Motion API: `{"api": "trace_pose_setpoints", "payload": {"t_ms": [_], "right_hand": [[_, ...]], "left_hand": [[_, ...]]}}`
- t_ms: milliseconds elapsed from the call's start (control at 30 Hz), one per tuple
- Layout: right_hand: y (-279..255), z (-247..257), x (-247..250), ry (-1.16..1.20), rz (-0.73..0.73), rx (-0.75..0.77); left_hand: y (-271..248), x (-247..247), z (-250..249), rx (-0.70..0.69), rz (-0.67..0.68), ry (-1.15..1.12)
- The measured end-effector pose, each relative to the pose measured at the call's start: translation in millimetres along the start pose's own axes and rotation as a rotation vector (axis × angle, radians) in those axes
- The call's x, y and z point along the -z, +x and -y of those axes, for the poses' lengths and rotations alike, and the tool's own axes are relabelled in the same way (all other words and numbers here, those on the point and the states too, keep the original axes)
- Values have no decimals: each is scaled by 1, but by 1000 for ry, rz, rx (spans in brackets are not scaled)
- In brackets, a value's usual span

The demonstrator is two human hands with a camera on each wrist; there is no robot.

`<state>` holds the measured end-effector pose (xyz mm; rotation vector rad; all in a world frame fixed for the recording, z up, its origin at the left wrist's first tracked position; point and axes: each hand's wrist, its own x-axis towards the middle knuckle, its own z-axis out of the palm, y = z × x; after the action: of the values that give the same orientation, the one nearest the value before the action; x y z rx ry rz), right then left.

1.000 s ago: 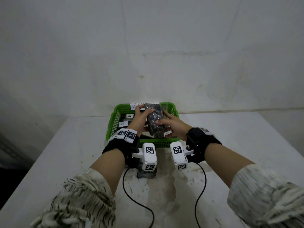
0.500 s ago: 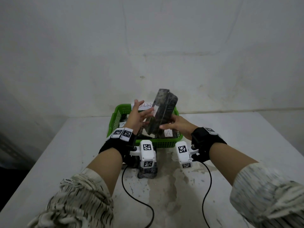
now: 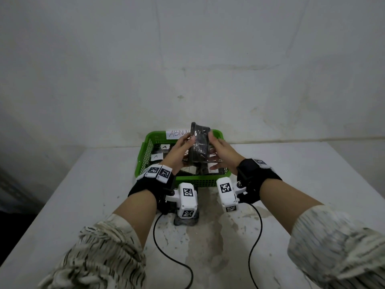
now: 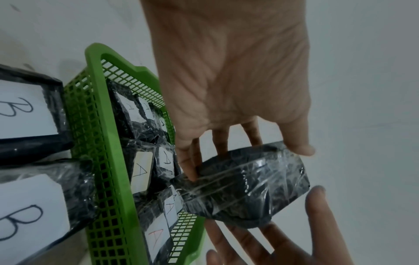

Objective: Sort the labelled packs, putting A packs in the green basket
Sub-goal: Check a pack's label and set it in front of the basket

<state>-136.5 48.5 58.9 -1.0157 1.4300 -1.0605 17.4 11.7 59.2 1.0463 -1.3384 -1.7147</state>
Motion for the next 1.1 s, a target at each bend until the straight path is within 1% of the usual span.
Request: {"api": "trace_pose_setpoints", "payload": {"t_ms": [167,367,467,567,633,833,900,1000,1100], "right_hand": [[1,-2,-1,-2,-34,-22],[0,-4,0,-67,8,-30],[0,-5,-2,-102,31,-8],[1,-6,-3,-105,22,41],[2,-6,-2,-80,25,47],[0,-6,1,-11,78,12],[-3,-7,-1,-14,88,38],[-6,-5,-5,-61,58,95],[-8,-3,-6,18,69,102]], "left_hand": [[2,0,4,29,12,-8],[5,-1,7,53,-40,72],[6,0,2,48,-64,78],[5,0,0,45,-44,76],[3,2,1,39,-28,89],[0,5,-1,-18,-21,101],[-2,4,-1,-42,-20,93],[-5,3,-2,-54,-23,110],[-9,3,-7,-109,-52,205]]}}
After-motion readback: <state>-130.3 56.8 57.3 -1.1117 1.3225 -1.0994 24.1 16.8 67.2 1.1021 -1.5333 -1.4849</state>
